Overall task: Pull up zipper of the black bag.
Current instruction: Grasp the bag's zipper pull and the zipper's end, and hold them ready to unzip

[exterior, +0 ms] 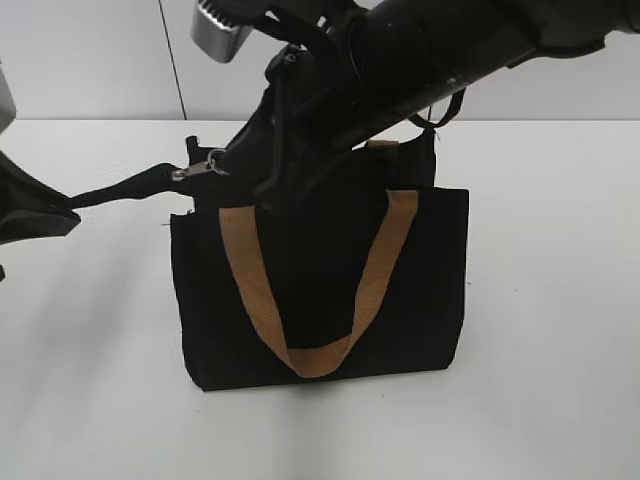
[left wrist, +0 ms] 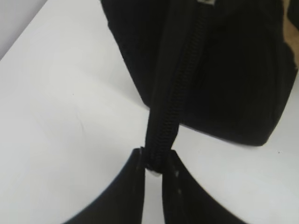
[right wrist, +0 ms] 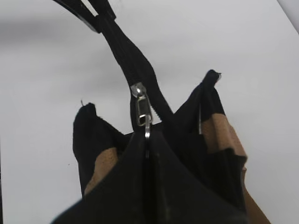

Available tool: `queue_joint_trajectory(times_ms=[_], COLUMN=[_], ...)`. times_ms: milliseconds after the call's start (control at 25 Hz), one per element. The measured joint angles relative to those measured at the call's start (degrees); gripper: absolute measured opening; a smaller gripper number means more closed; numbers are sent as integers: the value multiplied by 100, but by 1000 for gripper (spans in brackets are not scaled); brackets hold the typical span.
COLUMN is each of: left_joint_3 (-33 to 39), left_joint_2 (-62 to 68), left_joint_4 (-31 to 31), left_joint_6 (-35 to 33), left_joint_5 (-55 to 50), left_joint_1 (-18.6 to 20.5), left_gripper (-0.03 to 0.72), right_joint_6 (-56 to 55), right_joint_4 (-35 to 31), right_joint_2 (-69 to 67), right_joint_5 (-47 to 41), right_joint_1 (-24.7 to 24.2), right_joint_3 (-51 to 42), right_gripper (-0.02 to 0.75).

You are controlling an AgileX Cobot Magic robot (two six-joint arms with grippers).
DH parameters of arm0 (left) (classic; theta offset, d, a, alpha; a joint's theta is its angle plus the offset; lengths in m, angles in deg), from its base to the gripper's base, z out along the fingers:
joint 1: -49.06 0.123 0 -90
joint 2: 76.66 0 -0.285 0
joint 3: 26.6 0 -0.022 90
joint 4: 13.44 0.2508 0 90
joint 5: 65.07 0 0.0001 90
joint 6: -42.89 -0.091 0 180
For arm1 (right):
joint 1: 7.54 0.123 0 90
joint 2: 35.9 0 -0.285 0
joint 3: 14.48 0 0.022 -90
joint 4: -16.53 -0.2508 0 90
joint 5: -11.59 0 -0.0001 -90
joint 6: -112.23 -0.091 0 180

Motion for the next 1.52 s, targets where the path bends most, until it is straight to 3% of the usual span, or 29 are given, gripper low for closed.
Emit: queue_joint_trajectory(times_ms=[160, 440, 760, 920, 1120, 1440, 1520], left_joint_3=[0, 0, 0, 0, 0, 0, 0], left_joint_2=[-5, -16, -16, -16, -16, -16, -29], left_joint_4=[24, -101, -86, -73, -117, -164, -164], left_joint_6=[93, 97, 99, 99, 104, 104, 111], left_joint_5=[0, -27, -22, -22, -43, -116, -116], left_joint_1=[225, 255, 259, 262, 262, 262, 262], left_gripper=[61, 17, 17, 15, 15, 15, 32], right_joint_6=[-268, -443, -1170, -1541, -1879, -2102, -2120], right_joint_4=[132, 355, 1676, 2412, 2865, 3072, 3065], right_joint_2=[30, 330, 485, 485, 488, 498, 568], right_joint_5=[-12, -579, -1302, -1532, -1644, -1719, -1728], right_joint_1=[-214, -999, -1653, -1705, -1699, -1677, -1677], right_joint_3=[0, 0, 0, 0, 0, 12, 12], right_gripper=[-1, -1, -1, -1, -1, 0, 43])
